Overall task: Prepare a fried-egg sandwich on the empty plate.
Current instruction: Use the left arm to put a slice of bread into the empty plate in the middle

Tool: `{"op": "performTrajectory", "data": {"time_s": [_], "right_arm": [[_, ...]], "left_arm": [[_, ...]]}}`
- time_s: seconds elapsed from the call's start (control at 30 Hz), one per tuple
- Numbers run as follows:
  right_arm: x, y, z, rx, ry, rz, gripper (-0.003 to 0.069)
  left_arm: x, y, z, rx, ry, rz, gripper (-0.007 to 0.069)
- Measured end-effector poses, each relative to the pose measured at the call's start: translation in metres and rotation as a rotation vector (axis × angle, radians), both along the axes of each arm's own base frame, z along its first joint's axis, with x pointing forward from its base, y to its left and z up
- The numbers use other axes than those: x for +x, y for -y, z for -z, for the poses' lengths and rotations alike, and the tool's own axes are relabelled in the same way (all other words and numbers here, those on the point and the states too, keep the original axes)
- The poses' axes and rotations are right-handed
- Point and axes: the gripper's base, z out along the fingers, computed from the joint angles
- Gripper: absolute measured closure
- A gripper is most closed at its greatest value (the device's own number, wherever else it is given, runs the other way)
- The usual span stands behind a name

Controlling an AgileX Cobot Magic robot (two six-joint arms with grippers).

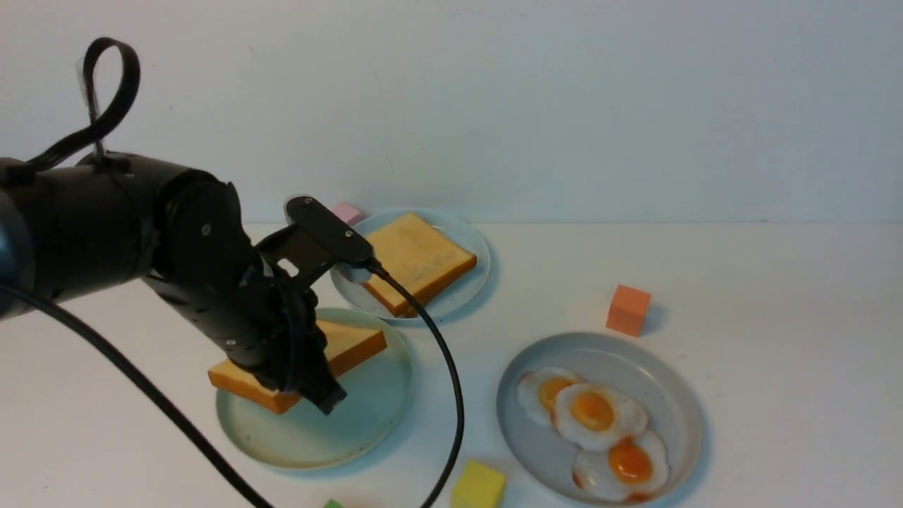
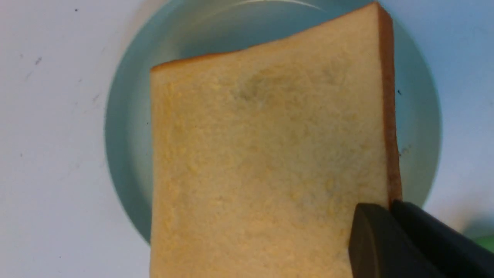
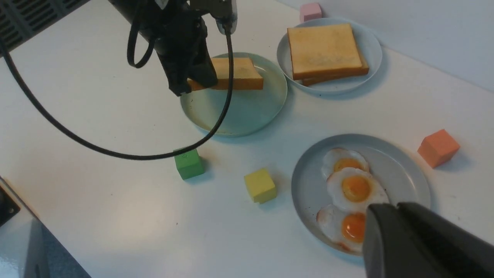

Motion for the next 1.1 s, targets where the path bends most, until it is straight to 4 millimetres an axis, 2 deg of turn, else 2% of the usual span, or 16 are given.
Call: {"op": "performTrajectory", "data": {"time_s": [0.13, 0.3, 0.5, 0.67, 0.73, 0.77, 0.83, 0.93, 0.97, 1.1], "right_arm": [[0.000, 0.000, 0.000, 0.000, 0.000, 0.000, 0.0592], [0.000, 0.000, 0.000, 0.001, 0.001, 0.000, 0.0586], [0.000, 0.000, 0.000, 0.001, 0.001, 0.000, 0.0582], [0.000, 0.000, 0.000, -0.002, -0.003, -0.001, 0.0577], [-0.001, 0.000, 0.002, -0.011, -0.018, -0.007, 0.0573], [-0.001, 0.000, 0.002, -0.014, -0.022, -0.009, 0.0572], [-0.003, 0.000, 0.004, -0.031, -0.050, -0.020, 0.0566], [-0.004, 0.001, 0.006, -0.046, -0.066, -0.024, 0.0565], [-0.005, 0.002, 0.008, -0.063, -0.076, -0.024, 0.0564], [-0.002, 0.001, 0.009, -0.079, -0.087, -0.021, 0.0561]], "left_arm": [[0.003, 0.001, 0.004, 0.016, 0.012, 0.039, 0.0607], [0.012, 0.005, 0.024, 0.025, 0.004, 0.047, 0.0607], [0.012, 0.006, 0.030, 0.030, -0.026, 0.045, 0.0599], [0.011, 0.008, 0.030, -0.005, -0.045, 0.022, 0.0515], [0.010, 0.008, 0.030, -0.013, -0.056, 0.017, 0.0423], [0.010, 0.008, 0.030, -0.013, -0.058, 0.016, 0.0407], [0.009, 0.008, 0.030, -0.014, -0.067, 0.014, 0.0293], [0.009, 0.008, 0.030, -0.015, -0.071, 0.014, 0.0233], [0.008, 0.009, 0.025, -0.028, -0.077, 0.007, 0.0190], [0.002, 0.011, 0.001, -0.126, -0.073, -0.058, 0.0197]]}}
